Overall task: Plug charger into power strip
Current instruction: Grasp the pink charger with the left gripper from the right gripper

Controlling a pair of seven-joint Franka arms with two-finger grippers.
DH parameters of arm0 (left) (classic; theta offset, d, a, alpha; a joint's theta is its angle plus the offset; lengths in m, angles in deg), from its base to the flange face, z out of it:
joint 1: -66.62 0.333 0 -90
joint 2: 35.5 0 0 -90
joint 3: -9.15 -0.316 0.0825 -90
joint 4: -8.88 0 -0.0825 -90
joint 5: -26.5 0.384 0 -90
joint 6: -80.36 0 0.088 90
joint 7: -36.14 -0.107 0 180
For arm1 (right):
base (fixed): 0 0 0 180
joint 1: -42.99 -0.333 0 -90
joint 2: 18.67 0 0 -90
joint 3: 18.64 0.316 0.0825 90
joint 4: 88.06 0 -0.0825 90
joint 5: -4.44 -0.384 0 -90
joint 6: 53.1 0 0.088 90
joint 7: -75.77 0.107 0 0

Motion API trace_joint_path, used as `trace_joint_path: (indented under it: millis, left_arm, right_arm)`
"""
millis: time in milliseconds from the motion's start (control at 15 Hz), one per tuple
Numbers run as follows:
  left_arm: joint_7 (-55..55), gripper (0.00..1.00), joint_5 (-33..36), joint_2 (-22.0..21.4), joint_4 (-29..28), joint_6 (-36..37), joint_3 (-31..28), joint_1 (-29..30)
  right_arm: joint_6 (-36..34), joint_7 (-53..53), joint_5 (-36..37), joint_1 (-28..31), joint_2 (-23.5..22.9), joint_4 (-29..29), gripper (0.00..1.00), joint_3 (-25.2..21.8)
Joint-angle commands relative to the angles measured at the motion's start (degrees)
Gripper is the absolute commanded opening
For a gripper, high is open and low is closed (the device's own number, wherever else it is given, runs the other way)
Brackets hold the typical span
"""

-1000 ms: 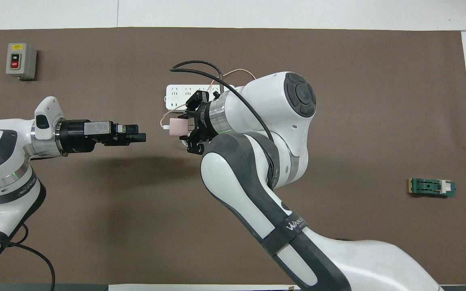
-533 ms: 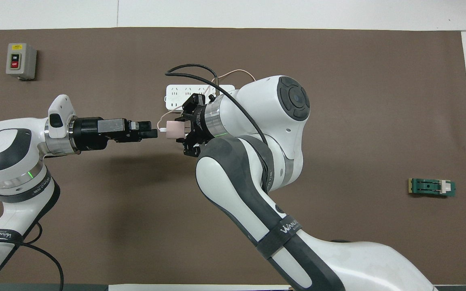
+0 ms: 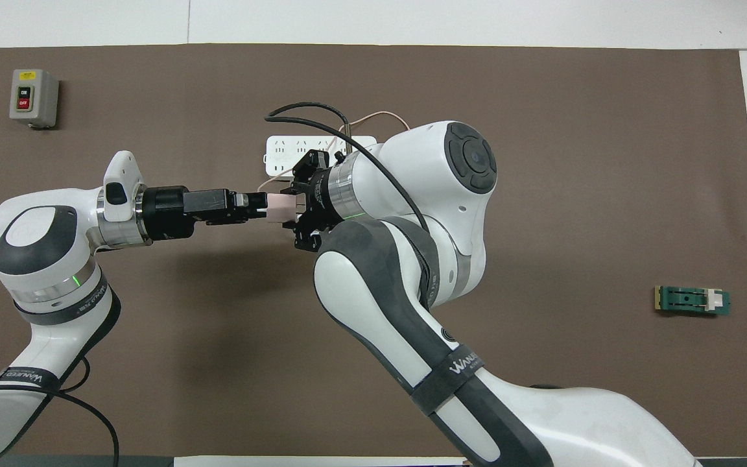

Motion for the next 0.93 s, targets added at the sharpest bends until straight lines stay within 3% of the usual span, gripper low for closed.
trace_joint_path:
  millis: [0,267,400,533,600,867]
  left_arm:
    - [-1.33,0.89,-2.39,0.25,-0.37,-1.67,-0.76,-1.85]
    - [-1.33,0.52,-2.39,0.33,-0.37,-1.67,-0.67,-1.94]
    - [-1.33,0.24,-2.30,0.33,-0.37,-1.67,-0.76,-2.55]
    - [-1.16,0.04,-1.78,0.51,-0.02,-1.85,-0.93,-2.64]
    - [-1.16,0.00,-1.60,0.68,0.07,-2.02,-0.93,-2.64]
    - [-1.07,0.00,0.06,0.77,0.33,-2.20,-0.93,-2.64]
  right_arm:
    - [0.71,1.15,-0.29,-0.26,-0.26,0.52,0.00,-0.18]
    - [0.71,1.15,-0.28,-0.26,-0.26,0.52,0.00,-0.09]
    - [0.71,1.15,-0.28,-0.26,-0.26,0.52,0.00,-0.09]
    - [0.71,1.15,-0.28,-0.26,-0.26,0.52,0.00,-0.18]
    - [0.71,1.15,-0.28,-0.26,-0.26,0.52,0.00,-0.09]
    - [0.62,1.15,-0.37,-0.17,-0.26,0.52,0.00,-0.09]
